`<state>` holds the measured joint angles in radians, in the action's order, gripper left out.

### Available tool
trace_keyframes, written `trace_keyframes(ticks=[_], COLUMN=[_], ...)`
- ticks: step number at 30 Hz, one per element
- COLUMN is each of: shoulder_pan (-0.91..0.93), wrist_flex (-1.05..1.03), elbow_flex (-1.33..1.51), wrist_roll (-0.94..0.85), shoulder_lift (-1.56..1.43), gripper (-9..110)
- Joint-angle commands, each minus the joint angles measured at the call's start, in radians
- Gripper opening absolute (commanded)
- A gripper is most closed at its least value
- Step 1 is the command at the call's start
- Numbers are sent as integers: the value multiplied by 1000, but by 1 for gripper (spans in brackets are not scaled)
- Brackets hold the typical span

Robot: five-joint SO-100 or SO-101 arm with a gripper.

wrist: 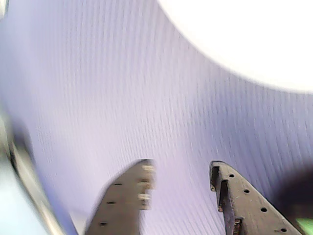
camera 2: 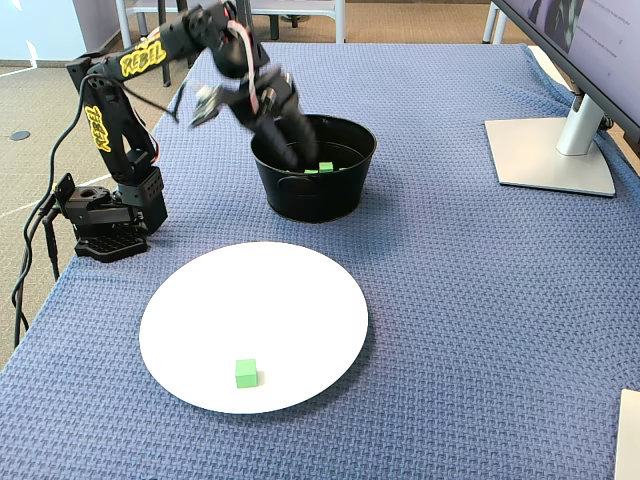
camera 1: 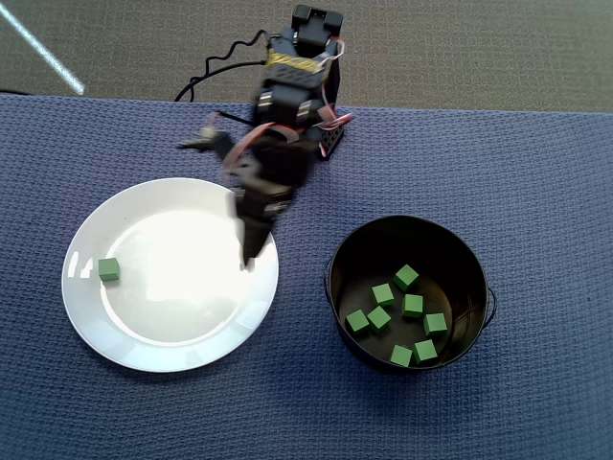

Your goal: Pick up the green cubes from the white plate and place them in the black recipient

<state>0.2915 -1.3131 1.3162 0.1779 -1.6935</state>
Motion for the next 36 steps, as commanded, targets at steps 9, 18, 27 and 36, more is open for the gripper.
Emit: trace_keyframes(ticks=[9, 18, 27, 36], shoulder_pan=[353, 469, 505, 571], wrist_flex=[91, 37, -103, -123], elbow_flex=[-54, -290, -580, -758], wrist_roll=[-284, -638, -864, -1011], shoulder_lift=[318, 583, 770, 919], gripper=[0, 9, 19, 18])
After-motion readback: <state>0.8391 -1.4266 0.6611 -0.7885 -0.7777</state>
